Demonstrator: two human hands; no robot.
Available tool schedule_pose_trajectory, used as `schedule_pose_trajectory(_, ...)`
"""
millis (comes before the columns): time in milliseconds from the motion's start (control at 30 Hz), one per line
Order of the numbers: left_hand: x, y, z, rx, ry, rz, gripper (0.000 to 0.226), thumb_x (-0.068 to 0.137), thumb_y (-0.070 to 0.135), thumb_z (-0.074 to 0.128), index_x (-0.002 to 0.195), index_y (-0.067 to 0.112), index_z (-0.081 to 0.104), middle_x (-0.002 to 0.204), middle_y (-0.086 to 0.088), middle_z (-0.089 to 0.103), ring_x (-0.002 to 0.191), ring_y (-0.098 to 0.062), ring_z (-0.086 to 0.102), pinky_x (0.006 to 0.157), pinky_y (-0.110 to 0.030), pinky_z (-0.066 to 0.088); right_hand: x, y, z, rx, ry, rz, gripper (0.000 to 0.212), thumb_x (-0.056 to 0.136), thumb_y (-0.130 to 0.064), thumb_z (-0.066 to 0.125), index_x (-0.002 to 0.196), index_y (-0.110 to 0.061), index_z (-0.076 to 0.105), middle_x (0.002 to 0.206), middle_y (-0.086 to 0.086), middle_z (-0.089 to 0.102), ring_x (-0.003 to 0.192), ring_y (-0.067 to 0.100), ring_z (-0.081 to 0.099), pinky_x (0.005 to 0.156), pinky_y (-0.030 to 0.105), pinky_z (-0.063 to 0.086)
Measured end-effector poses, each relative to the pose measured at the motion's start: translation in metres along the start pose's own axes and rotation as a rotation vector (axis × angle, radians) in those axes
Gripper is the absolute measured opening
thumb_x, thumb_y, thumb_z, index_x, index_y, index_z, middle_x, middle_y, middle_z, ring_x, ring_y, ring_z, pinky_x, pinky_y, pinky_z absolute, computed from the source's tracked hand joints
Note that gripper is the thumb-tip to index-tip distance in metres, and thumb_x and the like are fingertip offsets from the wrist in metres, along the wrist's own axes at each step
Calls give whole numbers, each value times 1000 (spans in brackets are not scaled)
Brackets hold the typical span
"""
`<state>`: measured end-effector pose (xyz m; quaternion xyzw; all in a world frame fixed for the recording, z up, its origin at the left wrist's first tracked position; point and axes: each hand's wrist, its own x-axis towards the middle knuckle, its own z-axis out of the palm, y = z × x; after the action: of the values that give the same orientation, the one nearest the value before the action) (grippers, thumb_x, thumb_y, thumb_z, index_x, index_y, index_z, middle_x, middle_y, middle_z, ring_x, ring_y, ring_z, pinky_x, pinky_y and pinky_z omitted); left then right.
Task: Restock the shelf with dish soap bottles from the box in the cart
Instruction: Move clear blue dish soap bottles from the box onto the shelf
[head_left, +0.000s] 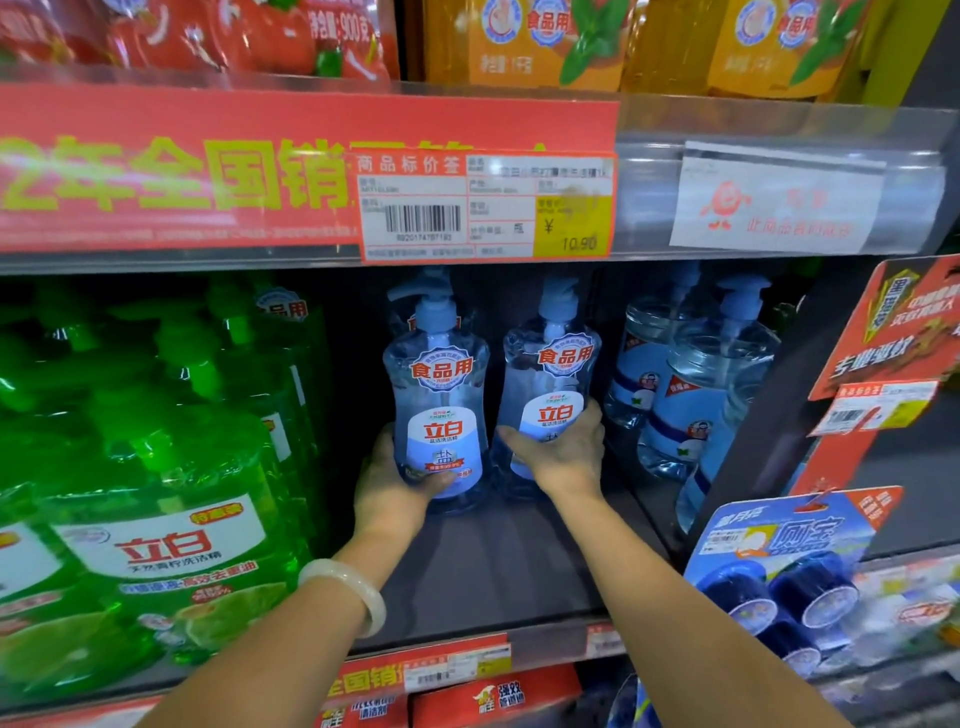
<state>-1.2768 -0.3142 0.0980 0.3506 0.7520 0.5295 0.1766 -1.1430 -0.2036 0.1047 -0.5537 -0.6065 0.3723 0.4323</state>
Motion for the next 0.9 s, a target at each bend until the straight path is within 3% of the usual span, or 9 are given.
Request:
schedule_pose_trajectory(500, 1, 5, -3, 62, -48, -20, 76, 70, 15, 80, 135, 16, 40, 129, -8, 57, 115, -28, 56, 91, -36, 48, 1, -7, -1, -101, -21, 57, 108, 55, -38, 85, 138, -11, 23, 132, 13, 41, 124, 32, 43, 102, 46, 44)
schedule_pose_trajectory(600, -5, 9, 0, 97, -23, -144, 92, 71, 20, 79, 145, 14, 24, 138, -15, 44, 123, -34, 47, 95, -41, 45, -3, -10, -7, -108, -88, 120, 124, 56, -44, 86, 147, -15, 7, 144, 15, 29, 134, 34, 32, 109, 47, 36)
schedule_pose_trajectory(667, -13, 13, 3, 109, 40, -223, 93, 71, 23, 79, 143, 5, 24, 136, -22, 39, 125, -39, 41, 99, -45, 43, -14, -8, -12, -109, -124, 199, 132, 58, -48, 84, 149, -15, -6, 153, 17, 15, 141, 35, 21, 114, 46, 28)
schedule_pose_trajectory(733, -25, 14, 6, 159, 96, -177, 79, 72, 22, 78, 133, -5, 35, 129, -27, 44, 122, -40, 39, 99, -44, 40, -32, -5, -18, -153, -101, 188, 122, 65, -45, 81, 149, -6, 1, 150, 21, 21, 139, 35, 24, 112, 41, 30)
schedule_pose_trajectory(800, -42, 13, 6, 204, 97, -88, 66, 74, 18, 76, 127, -3, 41, 125, -27, 46, 121, -38, 39, 99, -40, 36, -57, -2, -23, -251, -106, 69, 97, 74, -35, 77, 144, -2, 19, 142, 21, 33, 133, 35, 34, 109, 39, 33)
schedule_pose_trajectory(900, -65, 19, 1, 416, -110, 150, 61, 79, 20, 70, 131, 6, 40, 130, -19, 41, 121, -35, 39, 100, -38, 34, -95, -5, -36, -408, -233, -197, 64, 84, -26, 67, 137, -9, 36, 138, 13, 38, 130, 30, 36, 108, 40, 32)
